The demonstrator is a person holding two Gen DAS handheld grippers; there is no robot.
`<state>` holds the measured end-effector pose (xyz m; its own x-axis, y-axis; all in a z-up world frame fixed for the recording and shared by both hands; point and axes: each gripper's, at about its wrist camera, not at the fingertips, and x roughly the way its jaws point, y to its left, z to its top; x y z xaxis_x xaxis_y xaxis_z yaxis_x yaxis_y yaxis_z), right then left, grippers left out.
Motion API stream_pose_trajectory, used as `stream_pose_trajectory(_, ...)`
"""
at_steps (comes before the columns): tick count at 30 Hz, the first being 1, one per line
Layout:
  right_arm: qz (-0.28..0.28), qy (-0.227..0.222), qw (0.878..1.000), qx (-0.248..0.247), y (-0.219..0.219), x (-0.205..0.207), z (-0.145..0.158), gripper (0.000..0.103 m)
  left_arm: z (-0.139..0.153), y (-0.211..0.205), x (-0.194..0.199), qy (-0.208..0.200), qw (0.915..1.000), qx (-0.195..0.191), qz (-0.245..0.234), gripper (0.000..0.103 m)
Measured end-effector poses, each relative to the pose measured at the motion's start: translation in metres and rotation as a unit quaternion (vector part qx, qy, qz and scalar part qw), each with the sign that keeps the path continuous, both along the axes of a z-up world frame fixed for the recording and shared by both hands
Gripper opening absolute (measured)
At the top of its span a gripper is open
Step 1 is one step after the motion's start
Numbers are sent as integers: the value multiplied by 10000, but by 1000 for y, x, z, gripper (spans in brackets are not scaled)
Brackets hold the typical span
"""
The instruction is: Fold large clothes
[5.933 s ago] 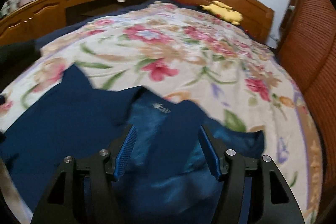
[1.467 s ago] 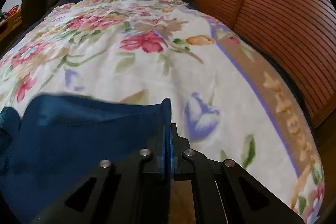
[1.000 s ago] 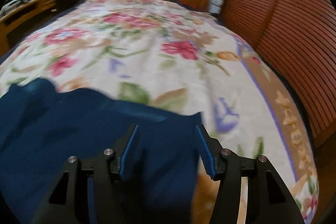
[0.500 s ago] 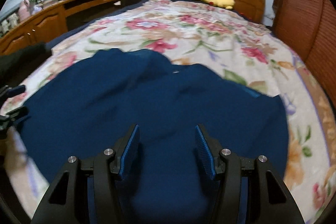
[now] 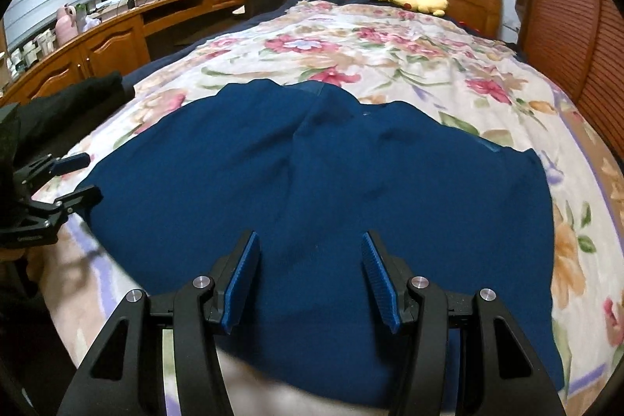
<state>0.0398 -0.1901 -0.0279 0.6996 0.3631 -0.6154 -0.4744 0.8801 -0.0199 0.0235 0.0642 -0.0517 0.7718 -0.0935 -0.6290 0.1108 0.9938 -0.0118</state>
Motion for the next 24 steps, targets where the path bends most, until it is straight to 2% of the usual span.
stream_pose_trajectory(4,-37,-48,10000,-63,-5,-9,0,57,-3,1,0,37,10000,14,10,84)
stream_pose_trajectory(13,99,-131,9998,-57,18,-31,-10,57,-9,0,2,152,9999,40,23,84)
stream_pose_trajectory(20,19,181,9998,-85,24,-8,-37,57,-10,1,-4,211,9997,-63,45,84)
stream_pose_trajectory(24,6,38,9997,-252,34,-7,-42,57,-12,-1,-13,389,9987,-315,72,84)
